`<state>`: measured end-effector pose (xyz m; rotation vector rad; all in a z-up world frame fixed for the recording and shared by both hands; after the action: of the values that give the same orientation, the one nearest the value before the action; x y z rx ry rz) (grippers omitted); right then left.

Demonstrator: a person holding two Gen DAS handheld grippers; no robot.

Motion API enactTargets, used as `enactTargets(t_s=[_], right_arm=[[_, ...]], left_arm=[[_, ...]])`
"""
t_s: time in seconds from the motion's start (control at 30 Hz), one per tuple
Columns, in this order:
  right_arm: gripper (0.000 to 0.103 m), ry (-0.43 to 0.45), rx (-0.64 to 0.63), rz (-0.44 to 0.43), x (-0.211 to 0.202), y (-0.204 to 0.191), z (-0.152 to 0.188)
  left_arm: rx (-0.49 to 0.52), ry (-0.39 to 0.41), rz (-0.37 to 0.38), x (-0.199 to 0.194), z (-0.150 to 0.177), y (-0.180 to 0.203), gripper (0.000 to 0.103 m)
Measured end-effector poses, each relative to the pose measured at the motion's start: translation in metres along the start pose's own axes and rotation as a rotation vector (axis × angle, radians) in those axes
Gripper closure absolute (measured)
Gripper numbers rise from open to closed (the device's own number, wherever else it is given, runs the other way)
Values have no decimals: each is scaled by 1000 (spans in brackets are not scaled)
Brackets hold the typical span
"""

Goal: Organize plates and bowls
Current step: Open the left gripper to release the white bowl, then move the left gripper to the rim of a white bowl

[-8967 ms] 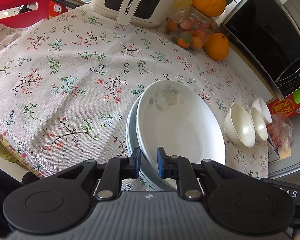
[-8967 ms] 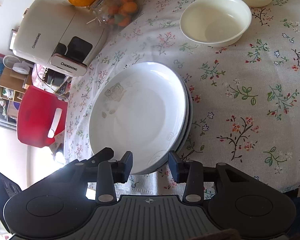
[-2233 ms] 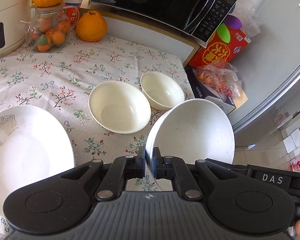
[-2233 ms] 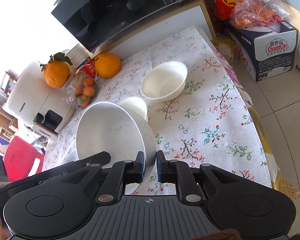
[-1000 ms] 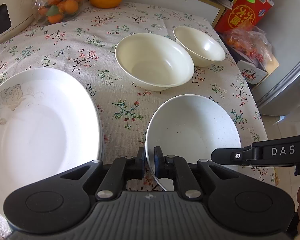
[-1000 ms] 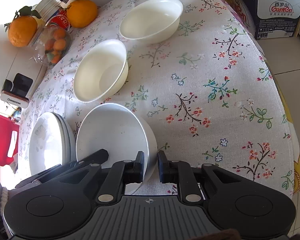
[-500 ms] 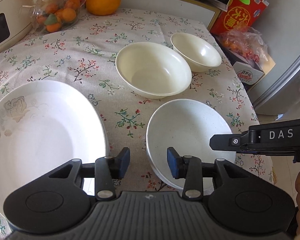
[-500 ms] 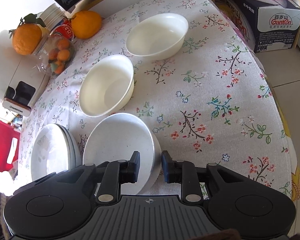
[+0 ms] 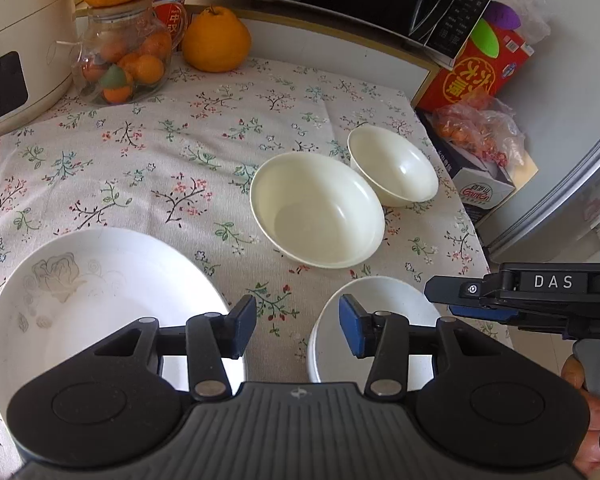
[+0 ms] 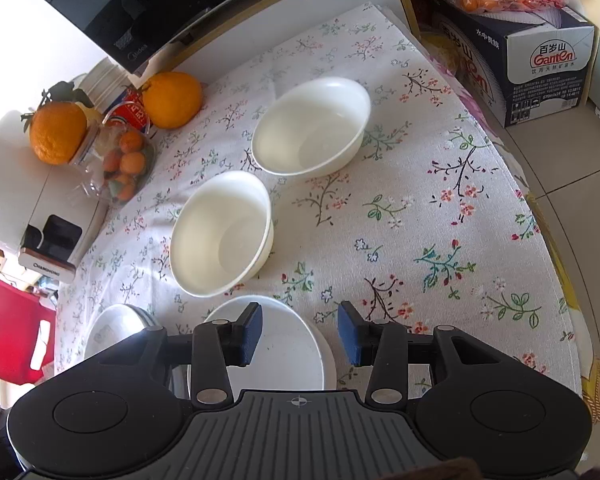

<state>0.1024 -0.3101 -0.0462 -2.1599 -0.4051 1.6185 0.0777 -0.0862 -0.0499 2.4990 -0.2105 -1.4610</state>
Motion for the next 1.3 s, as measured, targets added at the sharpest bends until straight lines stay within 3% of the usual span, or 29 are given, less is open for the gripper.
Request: enactTargets(t_s=[0.17, 0.37, 0.8, 1.3], right_arm=[[56, 29, 38, 17, 1, 2, -16], [53, 48, 68, 60, 5, 7, -33], [49, 32, 15, 101, 28, -5, -46], [49, 7, -37, 82, 61, -29, -49]], left_arm=[[6, 37, -24, 0, -27, -5, 54], [8, 14, -48, 16, -47, -10, 53], [74, 35, -115, 37, -60, -12, 48], [60, 2, -159, 66, -67, -27, 51]])
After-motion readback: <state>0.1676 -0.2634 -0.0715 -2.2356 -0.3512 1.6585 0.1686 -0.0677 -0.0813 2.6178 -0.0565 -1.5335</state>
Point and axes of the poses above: each gripper's, at about its wrist camera, not at the fingertips, and x roughly the way its jaws point, y to its right, z to its underside, the point moved 3 cm from there along x, roughly the way its jaws point, and after that the axes turned 4 degrees about -y, right-handed, at the moved point
